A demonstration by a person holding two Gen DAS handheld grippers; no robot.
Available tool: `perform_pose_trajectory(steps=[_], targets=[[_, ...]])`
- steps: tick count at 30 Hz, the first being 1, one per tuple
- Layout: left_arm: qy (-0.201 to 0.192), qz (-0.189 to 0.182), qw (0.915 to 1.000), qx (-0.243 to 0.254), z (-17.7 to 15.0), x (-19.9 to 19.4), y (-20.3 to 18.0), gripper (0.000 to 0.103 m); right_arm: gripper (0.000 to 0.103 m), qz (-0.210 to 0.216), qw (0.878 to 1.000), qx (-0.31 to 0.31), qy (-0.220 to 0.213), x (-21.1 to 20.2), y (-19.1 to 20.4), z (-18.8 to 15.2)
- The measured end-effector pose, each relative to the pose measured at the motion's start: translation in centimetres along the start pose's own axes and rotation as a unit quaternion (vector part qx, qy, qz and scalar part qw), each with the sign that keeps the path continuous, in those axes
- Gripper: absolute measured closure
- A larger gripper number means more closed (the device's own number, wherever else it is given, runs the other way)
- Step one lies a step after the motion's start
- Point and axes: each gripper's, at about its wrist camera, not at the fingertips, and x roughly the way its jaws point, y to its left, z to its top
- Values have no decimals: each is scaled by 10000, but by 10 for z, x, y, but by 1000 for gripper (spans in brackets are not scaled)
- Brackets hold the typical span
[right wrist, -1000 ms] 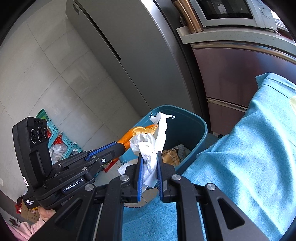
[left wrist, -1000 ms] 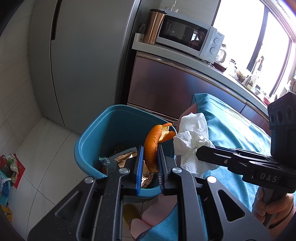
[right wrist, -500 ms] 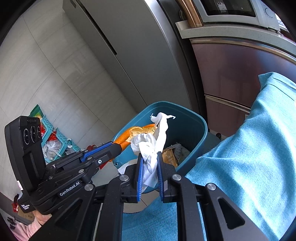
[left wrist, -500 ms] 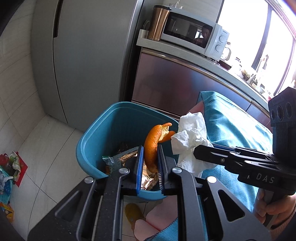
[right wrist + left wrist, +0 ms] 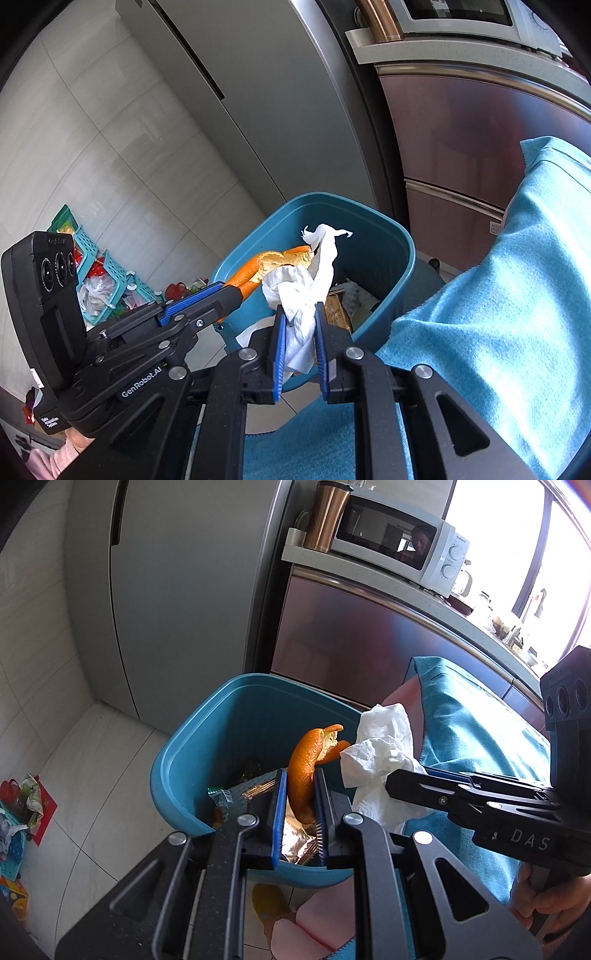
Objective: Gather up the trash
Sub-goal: 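Open both tools over the bin to drop the peel and tissue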
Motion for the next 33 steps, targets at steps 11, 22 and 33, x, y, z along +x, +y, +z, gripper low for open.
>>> perform_pose_trajectory(steps=[11,22,33], targets=[[96,124,9999,-6,4,16,-1,88,87,-125,9998,29,117,11,5,6],[315,114,9994,-71,4,39,3,85,82,-276,9993,64,237,18,6,11],[208,-20,9997,-154,4,38,11,75,69,-353,9993,105,110,9,8,8]])
